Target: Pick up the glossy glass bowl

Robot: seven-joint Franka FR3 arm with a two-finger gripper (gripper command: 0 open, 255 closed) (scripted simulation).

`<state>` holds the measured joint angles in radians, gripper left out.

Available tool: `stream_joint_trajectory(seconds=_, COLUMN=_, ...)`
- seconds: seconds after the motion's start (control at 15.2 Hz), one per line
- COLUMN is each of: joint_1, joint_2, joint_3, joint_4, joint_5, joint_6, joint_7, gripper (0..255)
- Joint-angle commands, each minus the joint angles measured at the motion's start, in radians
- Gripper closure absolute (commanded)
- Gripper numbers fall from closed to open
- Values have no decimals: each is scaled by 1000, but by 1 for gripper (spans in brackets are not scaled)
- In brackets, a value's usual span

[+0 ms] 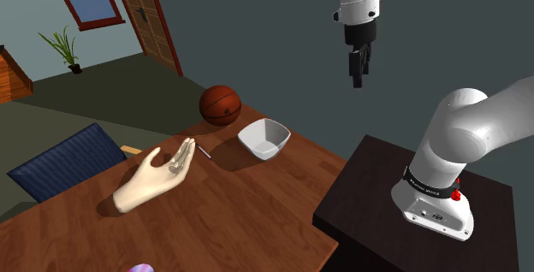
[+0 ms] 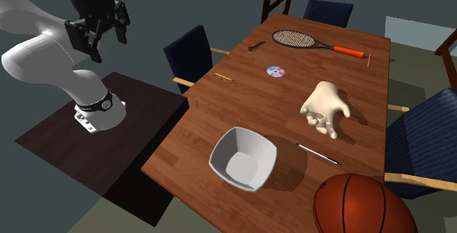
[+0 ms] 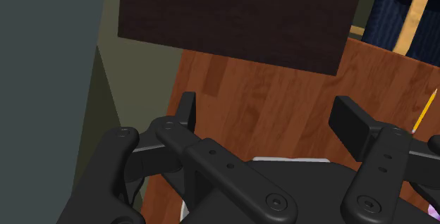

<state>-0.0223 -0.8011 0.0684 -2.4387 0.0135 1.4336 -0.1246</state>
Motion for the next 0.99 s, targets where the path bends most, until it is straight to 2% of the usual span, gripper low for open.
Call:
stream_joint_trajectory(seconds=0.0, joint_1=0, joint_2=0, joint_3=0, joint_4=0, joint_5=0, joint_6=0, joint_7=0, gripper=0)
stream_joint_trajectory(seconds=0.46, joint_1=-27, joint_2=185, joint_3=4, joint_4=-53, joint_5=19, joint_6=268, joint_7=50, gripper=0)
stream_joint_trajectory(seconds=0.92, joint_1=-52, joint_2=423, joint_3=4, joint_4=-33, joint_5=32, joint_6=517, joint_7=93, gripper=0)
